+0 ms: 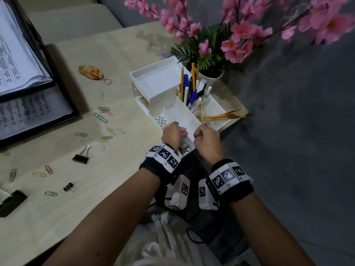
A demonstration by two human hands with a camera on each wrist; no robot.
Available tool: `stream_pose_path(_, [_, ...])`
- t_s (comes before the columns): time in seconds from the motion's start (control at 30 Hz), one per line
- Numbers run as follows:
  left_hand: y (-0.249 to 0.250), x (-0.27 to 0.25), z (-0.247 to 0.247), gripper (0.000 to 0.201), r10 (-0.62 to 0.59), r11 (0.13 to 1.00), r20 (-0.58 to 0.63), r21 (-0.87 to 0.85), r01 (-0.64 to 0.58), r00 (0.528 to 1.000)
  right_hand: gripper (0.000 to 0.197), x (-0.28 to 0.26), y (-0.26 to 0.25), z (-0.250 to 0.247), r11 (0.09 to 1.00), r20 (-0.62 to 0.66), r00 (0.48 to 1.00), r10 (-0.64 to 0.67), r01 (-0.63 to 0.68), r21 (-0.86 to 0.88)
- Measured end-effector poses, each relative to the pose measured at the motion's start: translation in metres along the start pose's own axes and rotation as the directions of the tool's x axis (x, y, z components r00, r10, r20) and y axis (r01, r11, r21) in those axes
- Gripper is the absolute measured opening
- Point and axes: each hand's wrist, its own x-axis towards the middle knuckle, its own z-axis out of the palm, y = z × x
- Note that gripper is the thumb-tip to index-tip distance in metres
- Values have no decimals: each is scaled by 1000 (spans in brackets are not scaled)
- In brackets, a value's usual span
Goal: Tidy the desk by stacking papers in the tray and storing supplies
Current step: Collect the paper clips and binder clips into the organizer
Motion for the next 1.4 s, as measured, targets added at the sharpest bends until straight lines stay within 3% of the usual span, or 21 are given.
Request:
stream_pose_path(0.1, [4,-5,-10,34,-22,997,20,-75,23,1000,17,2,-8,3,999,-30,999,-23,24,40])
stream_pose_path(0.23, [16,-9,-46,28,16,982,17,-189,-12,1000,17,4,-42,18,983,-10,988,-154,154,100])
stream_pose_path(0.43, [22,2,-137,30,-59,916,-120,-402,5,991,25,18,-96,74,946,205,924,-323,309,98])
stream_pose_path(0.57, [19,3,-191,31,-113,853,-158,-521,15,981,22,25,-120,114,948,302,903,-306,317,14])
stream_pose_path(0.7, [21,2,-229,31,-132,831,-192,-557,3,972,18,30,-134,136,958,299,916,-265,287,-28])
stream_pose_path(0.8, [25,3,-248,30,-142,823,-214,-569,-5,966,17,28,-137,141,962,307,923,-233,266,-69])
stream_pose_path(0.93, [28,5,-256,29,-150,810,-191,-586,10,970,14,23,-144,140,946,389,892,-230,299,-125])
stream_pose_path(1.13, [32,6,-262,29,-163,806,-166,-591,34,973,21,21,-168,150,993,261,958,-115,121,-5])
stream_pose_path(1.4, [29,9,-276,29,-178,785,-182,-619,28,967,17,20,-175,157,936,319,923,-214,287,-204])
